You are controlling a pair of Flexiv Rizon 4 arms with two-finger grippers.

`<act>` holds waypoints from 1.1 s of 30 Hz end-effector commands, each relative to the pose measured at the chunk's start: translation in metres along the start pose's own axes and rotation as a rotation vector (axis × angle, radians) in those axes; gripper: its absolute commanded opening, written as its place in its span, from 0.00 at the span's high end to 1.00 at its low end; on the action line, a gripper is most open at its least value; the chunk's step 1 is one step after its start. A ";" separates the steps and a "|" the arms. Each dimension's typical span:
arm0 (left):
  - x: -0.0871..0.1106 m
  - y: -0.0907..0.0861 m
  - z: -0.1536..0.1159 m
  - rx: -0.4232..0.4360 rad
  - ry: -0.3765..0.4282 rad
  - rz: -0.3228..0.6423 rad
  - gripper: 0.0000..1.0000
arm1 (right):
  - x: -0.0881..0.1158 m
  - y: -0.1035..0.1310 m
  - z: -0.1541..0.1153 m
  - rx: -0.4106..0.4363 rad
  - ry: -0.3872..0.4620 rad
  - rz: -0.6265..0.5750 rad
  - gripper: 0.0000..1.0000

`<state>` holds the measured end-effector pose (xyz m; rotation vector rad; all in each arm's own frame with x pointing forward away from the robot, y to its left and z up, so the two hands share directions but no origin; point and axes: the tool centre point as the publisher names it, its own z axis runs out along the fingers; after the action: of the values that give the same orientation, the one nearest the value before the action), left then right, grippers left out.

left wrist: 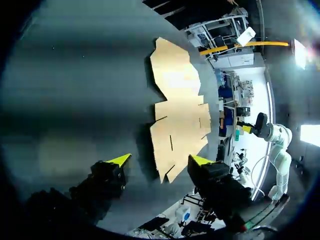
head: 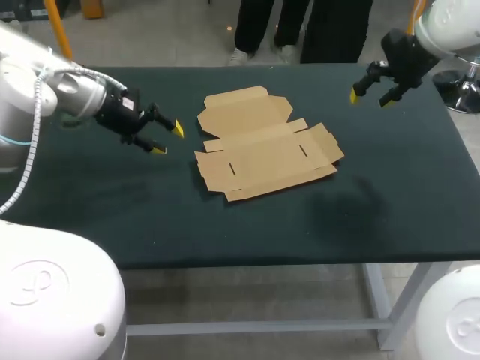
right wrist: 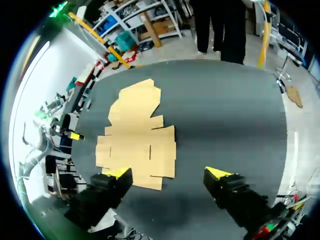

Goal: Assemble the packaging by folding the flat box into shape, placing the metal phone stand inside, and closing the box properly

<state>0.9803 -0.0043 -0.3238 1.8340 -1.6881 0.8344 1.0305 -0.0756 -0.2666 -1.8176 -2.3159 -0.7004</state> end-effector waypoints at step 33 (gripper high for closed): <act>-0.010 0.005 0.085 -0.017 0.002 -0.049 0.50 | 0.000 -0.013 0.011 0.043 0.029 -0.015 0.00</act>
<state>0.9776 -0.0574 -0.3835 1.8614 -1.6404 0.8061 1.0207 -0.0715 -0.2810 -1.7678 -2.3120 -0.6728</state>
